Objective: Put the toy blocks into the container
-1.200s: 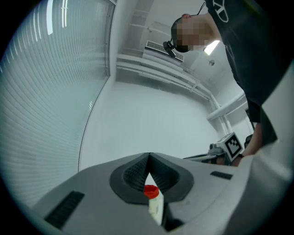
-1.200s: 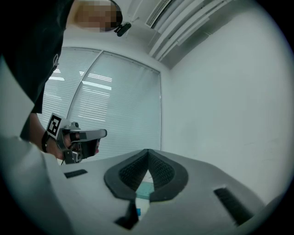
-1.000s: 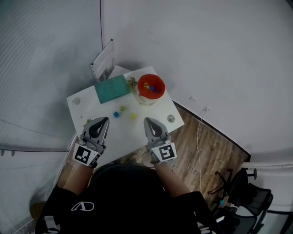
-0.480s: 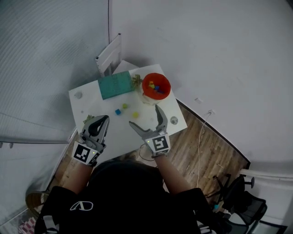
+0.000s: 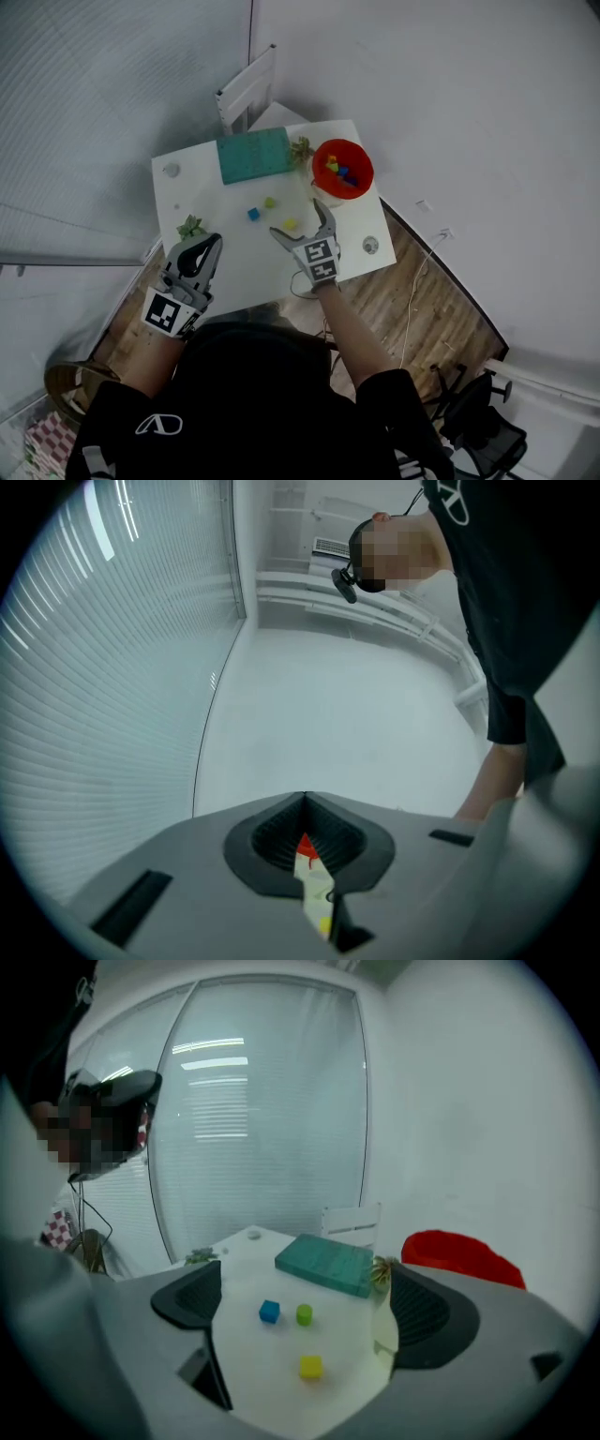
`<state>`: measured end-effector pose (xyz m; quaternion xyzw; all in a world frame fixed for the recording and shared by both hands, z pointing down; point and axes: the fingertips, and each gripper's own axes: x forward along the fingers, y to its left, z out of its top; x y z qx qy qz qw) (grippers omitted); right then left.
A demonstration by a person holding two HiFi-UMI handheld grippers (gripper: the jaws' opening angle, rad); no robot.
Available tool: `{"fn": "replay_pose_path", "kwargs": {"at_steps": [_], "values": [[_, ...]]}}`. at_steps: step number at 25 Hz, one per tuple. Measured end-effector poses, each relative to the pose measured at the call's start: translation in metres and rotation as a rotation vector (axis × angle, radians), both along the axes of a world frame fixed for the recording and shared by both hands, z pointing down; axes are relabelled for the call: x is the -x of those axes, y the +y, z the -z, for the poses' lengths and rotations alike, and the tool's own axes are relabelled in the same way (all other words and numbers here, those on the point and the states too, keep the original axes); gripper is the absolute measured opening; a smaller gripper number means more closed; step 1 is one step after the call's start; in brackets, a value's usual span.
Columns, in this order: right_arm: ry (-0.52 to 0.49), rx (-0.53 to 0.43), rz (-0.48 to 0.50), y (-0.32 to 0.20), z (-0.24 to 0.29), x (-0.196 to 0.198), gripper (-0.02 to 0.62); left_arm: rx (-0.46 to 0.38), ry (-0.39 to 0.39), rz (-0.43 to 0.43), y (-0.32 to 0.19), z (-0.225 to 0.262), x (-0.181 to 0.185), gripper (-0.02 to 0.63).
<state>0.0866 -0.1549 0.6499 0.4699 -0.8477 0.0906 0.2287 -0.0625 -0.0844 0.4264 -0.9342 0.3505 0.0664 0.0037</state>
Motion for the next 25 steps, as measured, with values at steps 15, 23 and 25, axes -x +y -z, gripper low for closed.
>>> {"fn": "replay_pose_path", "kwargs": {"at_steps": [15,23,25], "values": [[0.121,0.441,0.068,0.0,-0.163,-0.011,0.517,0.064,-0.034,0.052,0.002,-0.027,0.02,0.005],[0.199,0.554,0.091,-0.005,-0.195,-0.019,0.396,0.045,-0.036,0.052,0.006,-0.022,0.019,0.005],[0.215,0.585,0.099,-0.006,-0.2,-0.021,0.335,0.06,-0.049,0.055,0.007,-0.026,0.02,0.005]]}}
